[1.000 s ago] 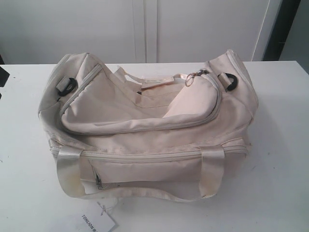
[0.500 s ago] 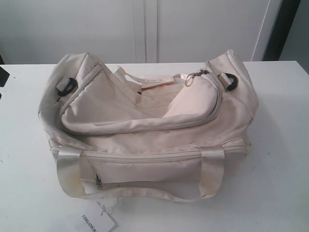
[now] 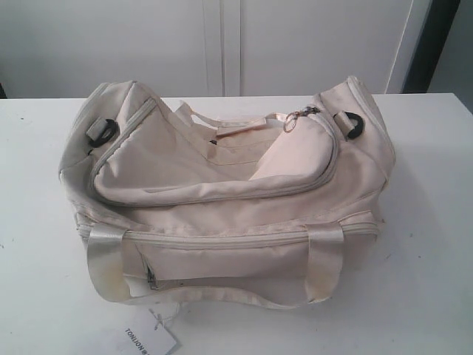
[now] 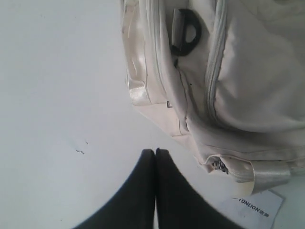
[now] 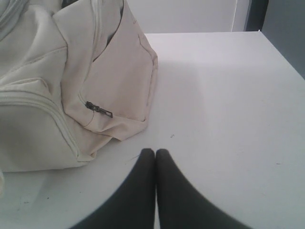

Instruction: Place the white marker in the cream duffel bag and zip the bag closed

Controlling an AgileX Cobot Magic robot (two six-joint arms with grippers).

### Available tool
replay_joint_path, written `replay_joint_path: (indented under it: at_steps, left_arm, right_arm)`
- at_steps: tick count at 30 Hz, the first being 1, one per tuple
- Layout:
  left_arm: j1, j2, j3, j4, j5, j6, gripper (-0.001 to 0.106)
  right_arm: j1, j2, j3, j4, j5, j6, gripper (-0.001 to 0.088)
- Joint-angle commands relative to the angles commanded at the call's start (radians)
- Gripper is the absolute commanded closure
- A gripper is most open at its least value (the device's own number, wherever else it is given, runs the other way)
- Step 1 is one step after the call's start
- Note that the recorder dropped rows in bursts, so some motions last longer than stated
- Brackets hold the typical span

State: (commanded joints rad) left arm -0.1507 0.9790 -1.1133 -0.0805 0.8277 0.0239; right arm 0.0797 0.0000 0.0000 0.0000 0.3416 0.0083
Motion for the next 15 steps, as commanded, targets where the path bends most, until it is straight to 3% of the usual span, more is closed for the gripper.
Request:
replay_joint_path:
  at_steps: [9, 15]
  left_arm:
    - [0.0, -0.282, 0.24, 0.0, -0.038, -0.009, 0.105]
    - [0.0, -0.315, 0.305, -0.067, -0.023, -0.009, 0.105]
  right_arm:
    - [0.0, 0.0, 0.0, 0.0, 0.0, 0.0, 0.0868]
    - [0.0, 0.0, 0.0, 0.0, 0.0, 0.0, 0.0868]
